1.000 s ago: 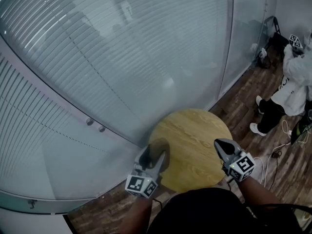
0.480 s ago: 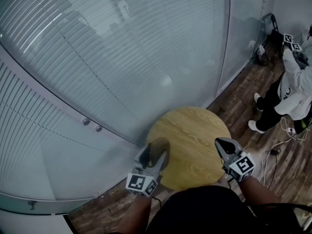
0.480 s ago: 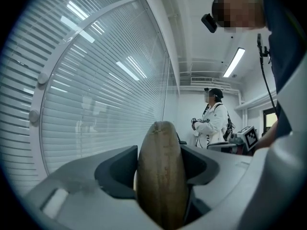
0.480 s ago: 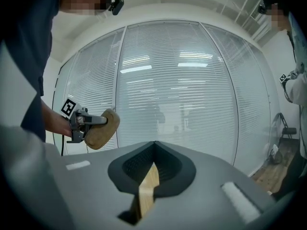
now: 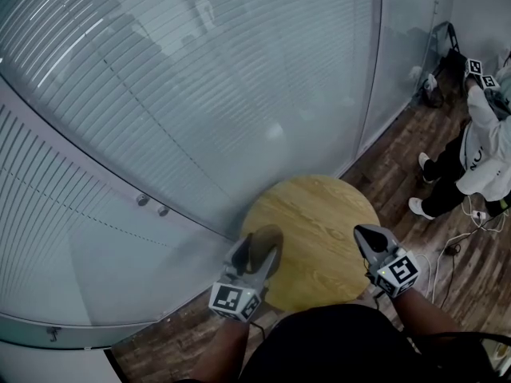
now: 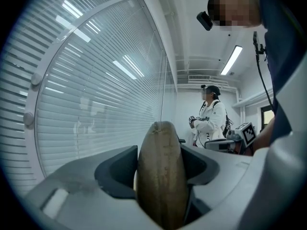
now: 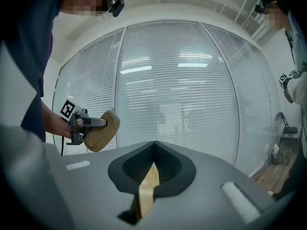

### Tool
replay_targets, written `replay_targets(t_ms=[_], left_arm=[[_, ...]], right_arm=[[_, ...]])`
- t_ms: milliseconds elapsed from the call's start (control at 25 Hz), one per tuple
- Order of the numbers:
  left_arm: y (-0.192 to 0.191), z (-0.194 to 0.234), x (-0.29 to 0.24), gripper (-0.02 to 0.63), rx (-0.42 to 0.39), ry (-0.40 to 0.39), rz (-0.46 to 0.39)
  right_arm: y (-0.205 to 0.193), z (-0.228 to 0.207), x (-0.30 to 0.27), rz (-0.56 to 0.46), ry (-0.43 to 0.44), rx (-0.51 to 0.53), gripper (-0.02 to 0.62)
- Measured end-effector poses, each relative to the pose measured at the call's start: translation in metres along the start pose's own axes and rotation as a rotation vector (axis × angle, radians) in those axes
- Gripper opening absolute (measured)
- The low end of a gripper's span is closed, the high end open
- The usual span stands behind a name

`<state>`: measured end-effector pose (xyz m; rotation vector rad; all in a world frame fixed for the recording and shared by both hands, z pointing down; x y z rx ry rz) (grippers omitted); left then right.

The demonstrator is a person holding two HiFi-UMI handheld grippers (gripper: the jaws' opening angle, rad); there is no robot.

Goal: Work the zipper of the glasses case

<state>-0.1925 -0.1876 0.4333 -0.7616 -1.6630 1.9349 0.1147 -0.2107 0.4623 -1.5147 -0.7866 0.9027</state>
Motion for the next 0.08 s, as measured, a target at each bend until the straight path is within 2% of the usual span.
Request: replay_targets(t_ms=[80], left_arm=[[-0.0024,0.0069,0.0003,0.284,0.009,0.006,0.002]], right_arm=[[-0.0014,0.0018,-0.0067,0.006,0.002,0.011,0.006]])
Point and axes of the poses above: the fingertips, and each gripper's own axes: x backward along the fingers, z to its left, y out of its top, the point moved 7 cm from there along x, backward along the fingers, and after that the axes turned 15 degrees about -y, right-handed, at the moved point
